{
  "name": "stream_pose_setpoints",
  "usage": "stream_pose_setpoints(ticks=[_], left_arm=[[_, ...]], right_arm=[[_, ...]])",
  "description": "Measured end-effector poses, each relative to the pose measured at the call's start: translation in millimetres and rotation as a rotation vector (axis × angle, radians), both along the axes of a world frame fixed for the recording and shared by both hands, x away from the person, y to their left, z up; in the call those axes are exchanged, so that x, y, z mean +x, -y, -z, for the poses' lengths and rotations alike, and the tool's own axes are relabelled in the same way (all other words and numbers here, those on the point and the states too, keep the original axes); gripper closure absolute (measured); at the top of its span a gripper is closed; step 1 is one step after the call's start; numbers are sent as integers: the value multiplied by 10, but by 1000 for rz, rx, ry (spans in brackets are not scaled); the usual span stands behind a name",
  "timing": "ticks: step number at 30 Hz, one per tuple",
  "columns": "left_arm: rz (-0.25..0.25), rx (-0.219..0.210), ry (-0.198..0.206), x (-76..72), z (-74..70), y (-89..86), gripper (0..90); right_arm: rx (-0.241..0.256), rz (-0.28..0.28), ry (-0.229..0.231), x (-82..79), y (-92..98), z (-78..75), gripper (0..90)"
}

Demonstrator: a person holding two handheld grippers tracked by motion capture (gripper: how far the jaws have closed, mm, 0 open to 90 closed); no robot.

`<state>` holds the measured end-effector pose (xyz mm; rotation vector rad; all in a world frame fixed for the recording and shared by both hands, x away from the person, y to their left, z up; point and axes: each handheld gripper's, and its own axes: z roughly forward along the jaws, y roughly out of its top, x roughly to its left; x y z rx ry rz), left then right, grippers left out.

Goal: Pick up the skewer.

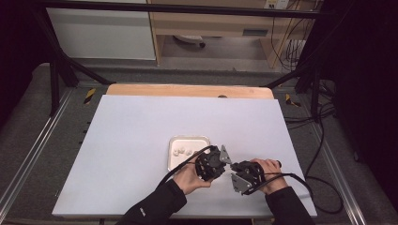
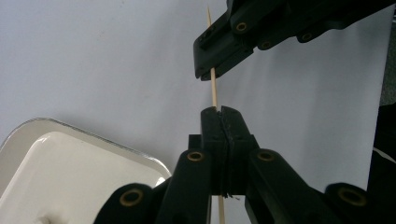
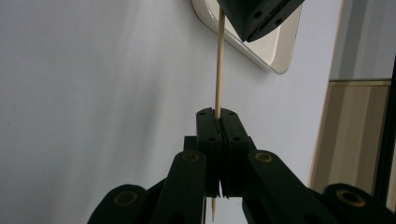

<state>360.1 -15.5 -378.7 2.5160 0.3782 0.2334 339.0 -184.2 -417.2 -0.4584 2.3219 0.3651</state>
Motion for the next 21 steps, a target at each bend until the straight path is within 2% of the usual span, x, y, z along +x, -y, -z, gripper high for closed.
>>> stream_pose_setpoints(ticks=[6, 7, 9, 12, 14, 17, 21], left_arm=[[-6, -20, -16, 28, -20, -27, 881], [-4, -7, -22, 34, -24, -26, 870], [-10, 21, -11, 44, -42, -27, 774], [-5, 79, -34, 67, -71, -17, 729], [-9, 111, -38, 81, -79, 0, 727], [-19, 138, -53, 103, -75, 20, 760], [-22, 165, -80, 115, -39, 43, 804]], right_arm=[[11, 12, 16, -19, 3, -13, 893], [8, 13, 20, -19, 3, -18, 893], [0, 20, 26, -22, 1, -20, 893], [-14, 12, 49, -21, -6, -29, 893], [-33, 11, 64, -23, -19, -33, 893], [-45, -6, 83, -21, -40, -47, 893], [-63, 5, 97, -33, -58, -59, 893]])
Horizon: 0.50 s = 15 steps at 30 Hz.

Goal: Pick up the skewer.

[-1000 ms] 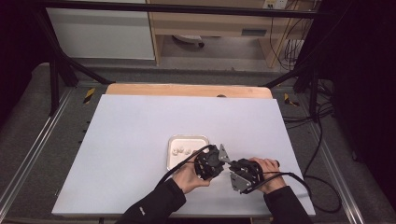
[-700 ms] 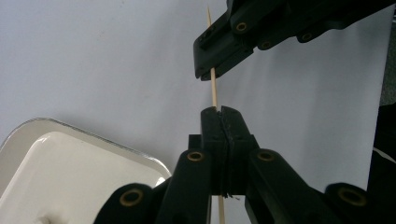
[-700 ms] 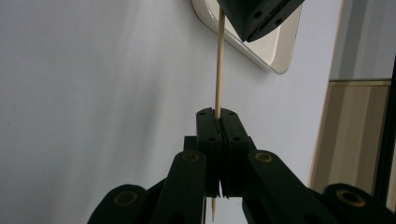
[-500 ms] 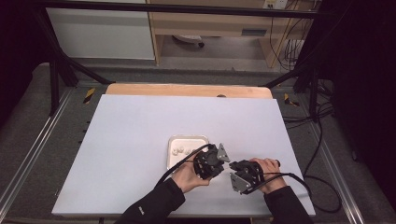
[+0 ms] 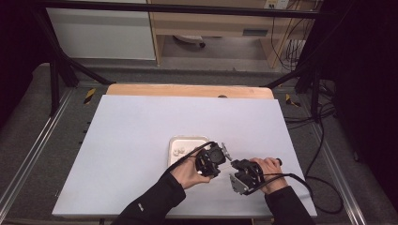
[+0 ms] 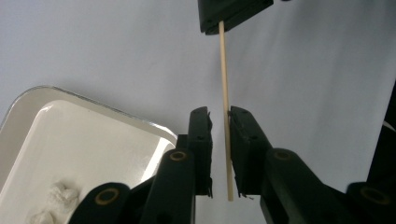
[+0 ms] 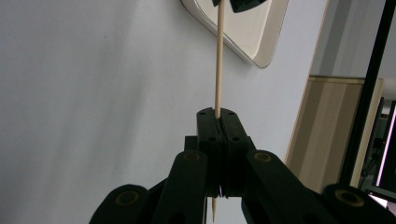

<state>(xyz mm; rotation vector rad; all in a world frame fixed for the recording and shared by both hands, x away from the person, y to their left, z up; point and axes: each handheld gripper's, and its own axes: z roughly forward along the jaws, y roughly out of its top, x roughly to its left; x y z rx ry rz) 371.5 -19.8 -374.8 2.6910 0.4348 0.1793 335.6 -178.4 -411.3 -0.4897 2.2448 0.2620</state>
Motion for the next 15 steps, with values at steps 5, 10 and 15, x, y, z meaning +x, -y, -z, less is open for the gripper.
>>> stream_pose_setpoints(ticks=[5, 10, 15], left_arm=[[2, 22, -17, 4, 32, 21, 854], [-6, 40, -11, -7, 48, 26, 879], [-15, 55, -2, -18, 63, 24, 888]], right_arm=[[-14, -12, 11, 5, -21, -8, 893], [-23, -17, 9, 5, -31, -8, 893], [-34, -27, 18, 7, -57, -13, 893]])
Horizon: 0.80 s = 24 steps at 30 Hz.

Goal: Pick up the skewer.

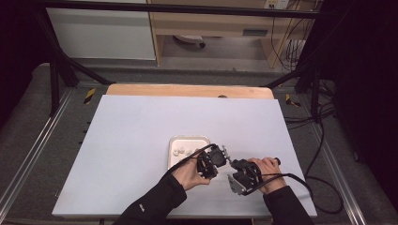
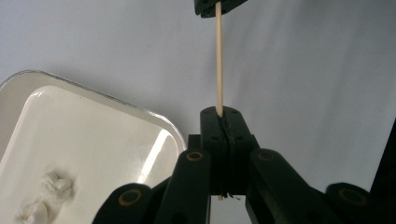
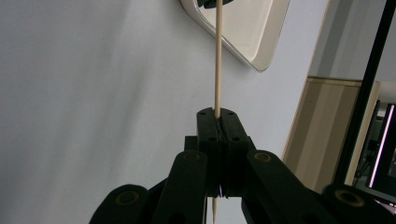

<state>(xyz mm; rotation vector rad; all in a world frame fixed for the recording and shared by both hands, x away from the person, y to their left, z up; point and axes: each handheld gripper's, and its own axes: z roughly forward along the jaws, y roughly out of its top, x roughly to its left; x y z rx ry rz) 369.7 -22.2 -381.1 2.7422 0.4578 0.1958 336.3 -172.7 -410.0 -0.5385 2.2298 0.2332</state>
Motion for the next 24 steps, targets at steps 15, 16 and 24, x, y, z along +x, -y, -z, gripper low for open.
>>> stream_pose_setpoints(ticks=[15, 16, 24], left_arm=[[-34, -39, 65, -3, -35, -96, 892], [-38, -39, 69, 0, -47, -117, 892], [-91, -50, 90, 35, -69, -363, 892]], right_arm=[[93, 88, -13, 11, 33, -79, 670], [118, 95, -22, 13, 41, -90, 628], [279, 191, -109, 59, 127, -204, 398]])
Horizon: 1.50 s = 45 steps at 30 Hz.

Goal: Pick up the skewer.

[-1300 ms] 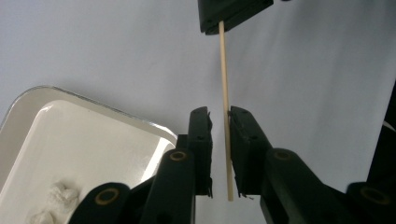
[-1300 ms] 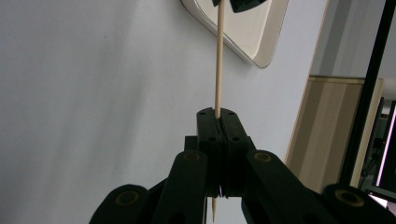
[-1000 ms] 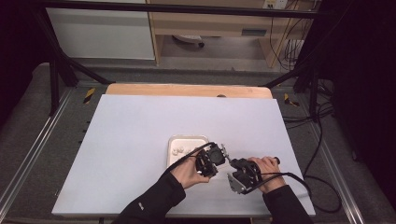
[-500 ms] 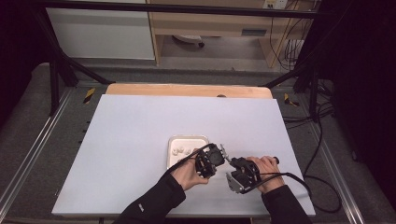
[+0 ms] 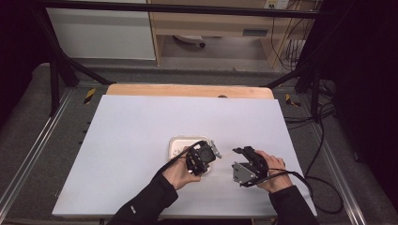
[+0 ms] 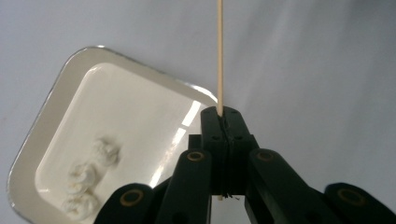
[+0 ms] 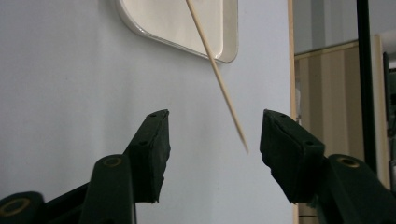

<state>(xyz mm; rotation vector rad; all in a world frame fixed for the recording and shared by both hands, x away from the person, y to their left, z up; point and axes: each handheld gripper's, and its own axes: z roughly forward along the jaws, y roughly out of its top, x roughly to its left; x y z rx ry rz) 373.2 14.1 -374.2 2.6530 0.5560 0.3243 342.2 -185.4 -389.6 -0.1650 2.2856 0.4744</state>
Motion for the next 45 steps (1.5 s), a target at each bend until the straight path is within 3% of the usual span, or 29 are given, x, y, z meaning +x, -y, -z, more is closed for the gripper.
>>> stream_pose_setpoints(ticks=[4, 8, 17, 25, 32, 39, 45], left_arm=[[-22, -7, -2, 25, -8, -163, 891], [-51, -43, 2, 37, -16, -323, 891], [-109, -126, 32, 7, -35, -637, 891], [-181, -198, 73, -58, -17, -964, 891], [-253, -275, 81, -85, 51, -1314, 891], [-302, -346, 109, -161, 86, -1591, 890], [-331, -388, 145, -227, 130, -1750, 890]], right_arm=[[74, 65, -64, 45, 38, 23, 310], [161, 127, -120, 88, 74, 83, 256], [280, 287, -281, 169, 122, 169, 156], [389, 367, -394, 209, 166, 227, 94], [479, 449, -506, 255, 152, 273, 25], [602, 483, -573, 319, 107, 248, 12], [647, 498, -583, 346, 84, 223, 7]])
